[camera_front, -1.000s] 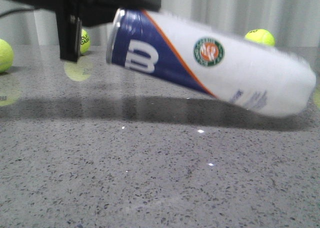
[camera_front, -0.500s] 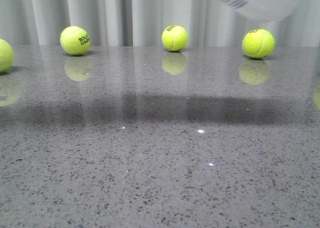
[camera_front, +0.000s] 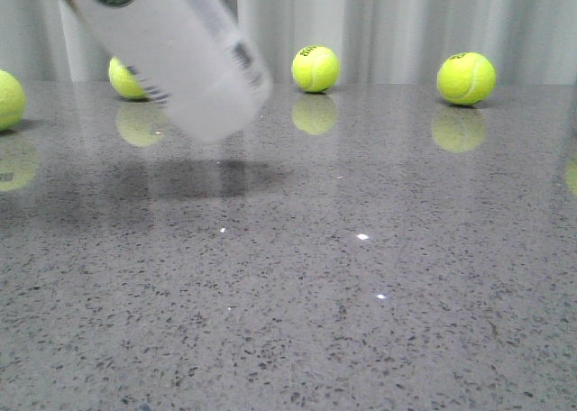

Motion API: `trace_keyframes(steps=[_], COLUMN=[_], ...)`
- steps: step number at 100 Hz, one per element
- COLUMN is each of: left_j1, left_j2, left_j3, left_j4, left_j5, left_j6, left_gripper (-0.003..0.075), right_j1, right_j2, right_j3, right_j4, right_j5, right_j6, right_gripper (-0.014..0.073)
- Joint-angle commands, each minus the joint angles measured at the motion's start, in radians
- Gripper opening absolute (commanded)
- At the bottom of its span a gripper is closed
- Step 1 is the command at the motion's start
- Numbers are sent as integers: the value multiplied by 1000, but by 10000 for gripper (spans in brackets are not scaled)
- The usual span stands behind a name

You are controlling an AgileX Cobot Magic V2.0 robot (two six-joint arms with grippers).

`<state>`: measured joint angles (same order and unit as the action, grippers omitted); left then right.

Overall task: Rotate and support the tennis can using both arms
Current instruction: 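Lift the can with the left gripper and swing it upright, then lower the can upright onto the table with the left gripper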

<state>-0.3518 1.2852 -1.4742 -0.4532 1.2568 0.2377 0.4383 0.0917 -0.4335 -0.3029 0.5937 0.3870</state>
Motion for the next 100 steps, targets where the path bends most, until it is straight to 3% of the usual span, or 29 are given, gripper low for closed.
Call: trace_keyframes(steps=[1, 31, 43, 82, 89, 100], left_j1=[-43, -225, -273, -294, -294, -294], left_j2=[-19, 24, 54, 110, 110, 110], left_j3=[-42, -69, -98, -120, -120, -120], left_j4=[40, 243, 260, 257, 252, 245], left_j5=[17, 17, 17, 17, 17, 17], left_j6=[-46, -126, -131, -131, -129, -129], left_gripper=[-21, -21, -21, -18, 12, 136], right_j1=[-5, -5, -5, -5, -5, -5], right_j2=[11, 11, 11, 11, 11, 11], right_j3=[-22, -22, -22, -22, -22, -22], right_j4=[-28, -28, -28, -28, -28, -28], right_j5=[-82, -82, -82, -82, -82, -82], right_j6=[1, 1, 1, 1, 1, 1], right_gripper=[-56, -56, -56, -56, -56, -56])
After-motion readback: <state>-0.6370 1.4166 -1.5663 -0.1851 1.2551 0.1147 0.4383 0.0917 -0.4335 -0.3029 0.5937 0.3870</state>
